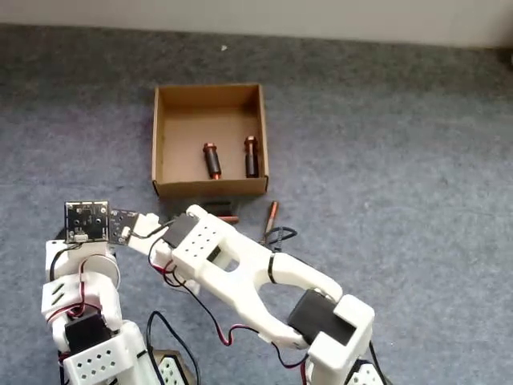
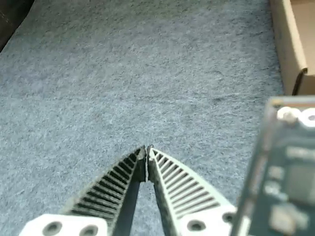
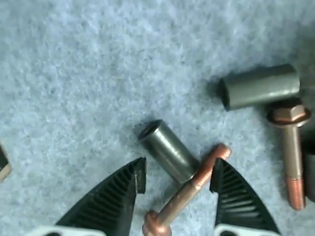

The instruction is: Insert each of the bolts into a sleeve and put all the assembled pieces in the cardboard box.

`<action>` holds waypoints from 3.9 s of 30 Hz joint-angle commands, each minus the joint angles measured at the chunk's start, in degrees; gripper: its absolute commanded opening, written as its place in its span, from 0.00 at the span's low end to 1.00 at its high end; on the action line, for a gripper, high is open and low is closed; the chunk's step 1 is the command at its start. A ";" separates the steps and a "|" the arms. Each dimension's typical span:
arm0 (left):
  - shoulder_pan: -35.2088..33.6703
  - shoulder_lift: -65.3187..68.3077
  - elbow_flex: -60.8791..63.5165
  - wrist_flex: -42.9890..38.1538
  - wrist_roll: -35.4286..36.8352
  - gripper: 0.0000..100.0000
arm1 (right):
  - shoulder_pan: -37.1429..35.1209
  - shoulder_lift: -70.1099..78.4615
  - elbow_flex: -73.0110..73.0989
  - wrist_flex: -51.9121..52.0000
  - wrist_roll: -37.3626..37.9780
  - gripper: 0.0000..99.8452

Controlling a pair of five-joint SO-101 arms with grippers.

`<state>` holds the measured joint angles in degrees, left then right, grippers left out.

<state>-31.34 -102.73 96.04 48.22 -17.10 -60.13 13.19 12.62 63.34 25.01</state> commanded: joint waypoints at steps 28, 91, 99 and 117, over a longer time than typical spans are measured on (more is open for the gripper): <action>-11.91 -0.66 -3.65 -1.14 13.89 0.06 | 0.92 0.84 -4.09 -0.22 0.70 0.08; 30.90 -0.04 -19.65 25.32 -14.77 0.01 | 53.76 -72.04 48.04 -22.90 -18.11 0.00; 33.19 2.24 -20.70 28.75 -20.92 0.08 | 53.76 -68.00 47.52 -23.43 -18.11 0.00; 41.54 56.31 -42.51 28.92 -39.82 0.22 | 56.66 -61.85 47.60 -25.10 -18.11 0.00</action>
<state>7.87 -56.31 60.09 77.14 -51.91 -4.92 -48.62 61.49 40.84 7.43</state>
